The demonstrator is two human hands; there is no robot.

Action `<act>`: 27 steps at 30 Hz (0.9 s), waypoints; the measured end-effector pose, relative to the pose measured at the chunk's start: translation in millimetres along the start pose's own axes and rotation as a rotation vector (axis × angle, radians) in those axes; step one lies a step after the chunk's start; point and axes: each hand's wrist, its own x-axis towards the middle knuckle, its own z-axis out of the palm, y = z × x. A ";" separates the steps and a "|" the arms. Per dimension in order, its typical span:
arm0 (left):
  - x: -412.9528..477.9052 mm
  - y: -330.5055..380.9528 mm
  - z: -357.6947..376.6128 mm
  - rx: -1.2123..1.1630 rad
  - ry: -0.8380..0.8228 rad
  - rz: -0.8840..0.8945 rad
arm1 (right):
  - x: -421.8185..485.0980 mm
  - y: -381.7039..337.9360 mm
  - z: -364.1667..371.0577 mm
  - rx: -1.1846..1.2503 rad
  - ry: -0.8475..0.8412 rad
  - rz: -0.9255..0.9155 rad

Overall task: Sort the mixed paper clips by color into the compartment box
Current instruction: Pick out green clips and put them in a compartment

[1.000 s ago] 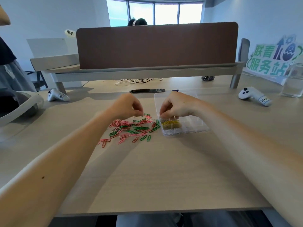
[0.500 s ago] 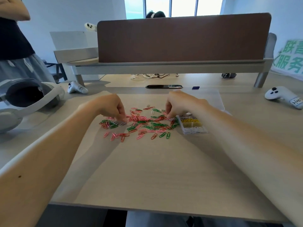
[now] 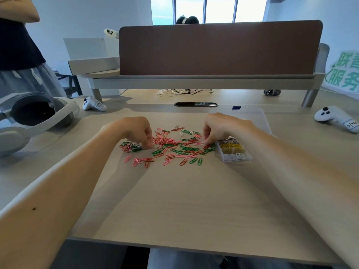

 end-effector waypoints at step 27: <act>69.4 52.6 8.2 0.013 0.194 0.353 | -2.4 6.3 1.3 0.135 0.188 -0.118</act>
